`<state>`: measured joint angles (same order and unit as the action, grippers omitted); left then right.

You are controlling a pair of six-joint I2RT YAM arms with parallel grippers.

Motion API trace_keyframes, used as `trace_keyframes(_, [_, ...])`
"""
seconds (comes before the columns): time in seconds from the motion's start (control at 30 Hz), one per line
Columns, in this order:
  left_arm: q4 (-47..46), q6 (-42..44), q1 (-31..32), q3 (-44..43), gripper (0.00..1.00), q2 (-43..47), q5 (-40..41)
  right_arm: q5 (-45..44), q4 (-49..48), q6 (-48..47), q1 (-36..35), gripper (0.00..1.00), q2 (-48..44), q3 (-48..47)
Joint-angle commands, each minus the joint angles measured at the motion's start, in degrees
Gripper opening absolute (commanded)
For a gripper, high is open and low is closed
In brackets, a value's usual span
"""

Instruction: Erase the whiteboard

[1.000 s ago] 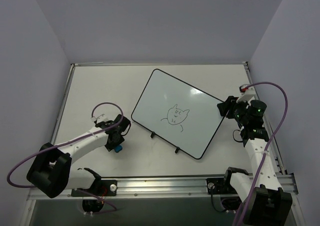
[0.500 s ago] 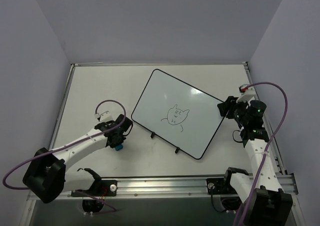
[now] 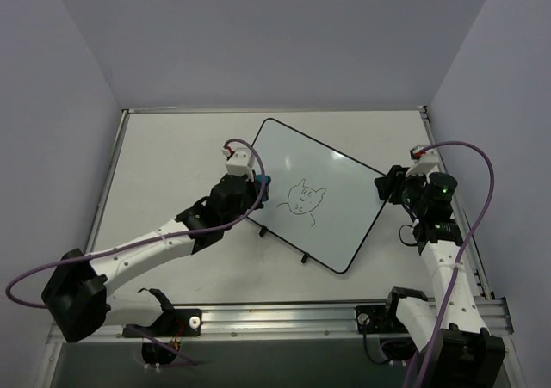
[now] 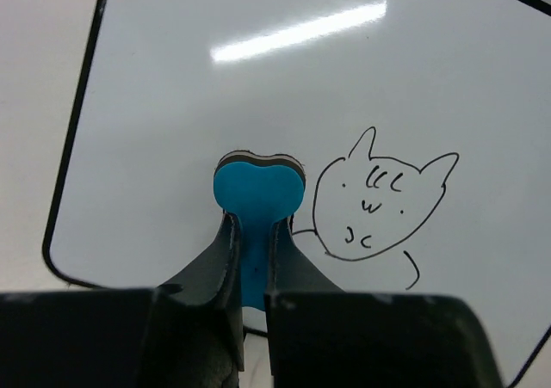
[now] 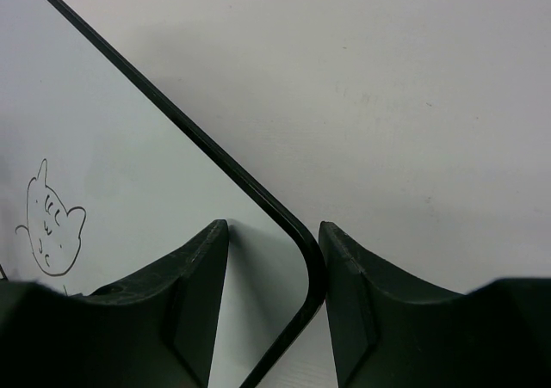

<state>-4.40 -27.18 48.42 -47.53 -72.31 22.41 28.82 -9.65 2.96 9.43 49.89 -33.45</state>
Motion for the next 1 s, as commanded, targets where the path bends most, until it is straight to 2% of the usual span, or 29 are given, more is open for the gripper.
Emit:
trace_keyframes(0.0, [-17.4,8.4,1.2,-1.9,0.02,-7.1,-3.2,-1.0,0.7,-1.1,-1.1,0.41,-1.6,-2.4])
trace_keyframes(0.23, [-22.1,12.6,4.9,-6.3,0.02,-16.0,-2.0,-1.1,0.9,-1.5,-1.7,0.41,-3.0,-2.6])
trace_keyframes(0.47, [-22.1,12.8,6.2,-5.6,0.02,-16.0,3.2,-0.8,0.8,-1.6,-2.0,0.41,-2.9,-2.6])
trace_keyframes(0.63, [-23.9,10.5,6.9,-4.4,0.02,-18.3,7.9,-0.8,0.7,-1.6,-2.1,0.41,-3.6,-2.6])
trace_keyframes(0.83, [-20.8,7.6,8.4,-7.6,0.02,-23.2,12.0,-1.0,0.9,-1.8,-2.6,0.41,-3.9,-2.6])
trace_keyframes(0.97, [-20.1,5.0,8.8,-7.0,0.02,-24.2,11.7,-0.9,0.9,-2.0,-2.8,0.41,-3.9,-2.8])
